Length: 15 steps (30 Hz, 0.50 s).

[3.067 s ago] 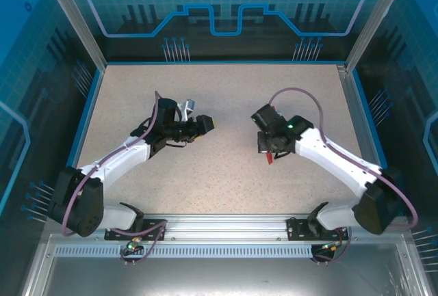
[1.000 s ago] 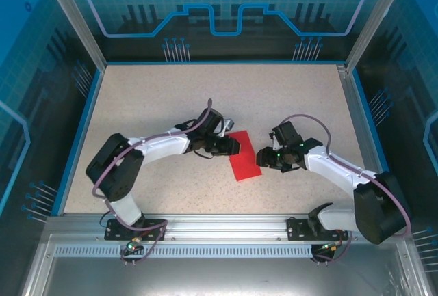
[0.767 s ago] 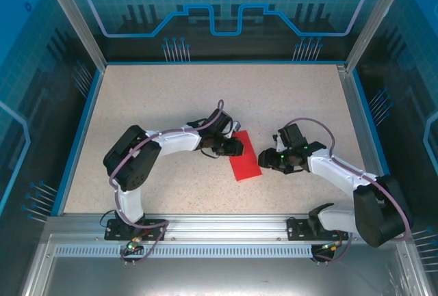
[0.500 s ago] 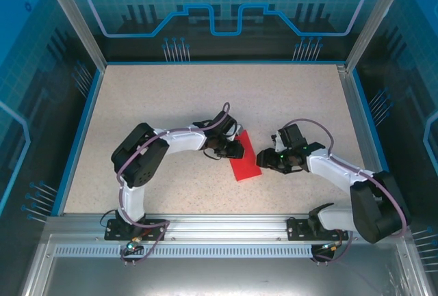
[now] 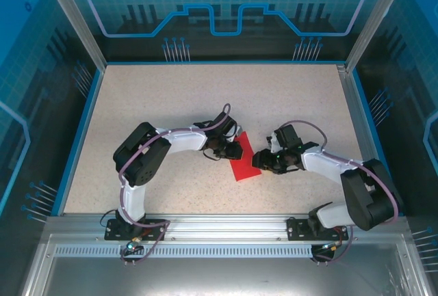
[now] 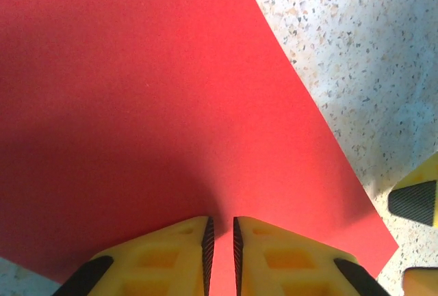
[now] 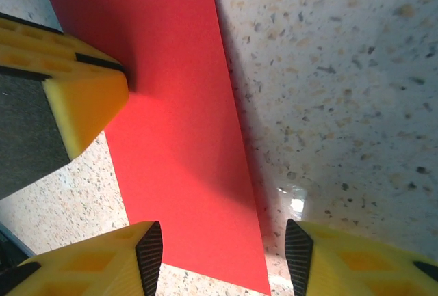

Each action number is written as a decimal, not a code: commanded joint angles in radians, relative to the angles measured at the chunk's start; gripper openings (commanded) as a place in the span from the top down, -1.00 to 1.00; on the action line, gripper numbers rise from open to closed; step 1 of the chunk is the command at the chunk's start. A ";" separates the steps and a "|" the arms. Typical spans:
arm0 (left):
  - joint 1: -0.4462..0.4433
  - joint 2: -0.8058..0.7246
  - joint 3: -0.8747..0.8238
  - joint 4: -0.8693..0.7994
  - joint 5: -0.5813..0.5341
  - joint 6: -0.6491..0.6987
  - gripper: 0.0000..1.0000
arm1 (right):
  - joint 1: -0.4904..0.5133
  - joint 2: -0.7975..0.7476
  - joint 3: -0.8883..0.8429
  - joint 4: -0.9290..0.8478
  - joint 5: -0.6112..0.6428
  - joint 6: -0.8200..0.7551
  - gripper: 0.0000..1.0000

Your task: Fold a paper plane with a square sheet of paper (pick it up from the middle)

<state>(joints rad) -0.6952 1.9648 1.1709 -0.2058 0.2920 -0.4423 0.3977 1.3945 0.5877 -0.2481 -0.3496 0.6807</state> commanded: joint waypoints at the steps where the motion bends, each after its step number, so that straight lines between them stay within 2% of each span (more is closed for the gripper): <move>1: 0.014 0.022 -0.037 0.019 0.001 0.007 0.62 | 0.032 0.019 -0.016 0.027 -0.015 0.022 -0.04; 15: 0.017 0.031 -0.047 0.036 0.016 0.012 0.62 | 0.042 -0.058 -0.029 0.032 -0.029 0.068 0.18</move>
<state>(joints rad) -0.6834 1.9648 1.1481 -0.1520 0.3115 -0.4427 0.4271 1.3666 0.5613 -0.2077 -0.3611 0.7338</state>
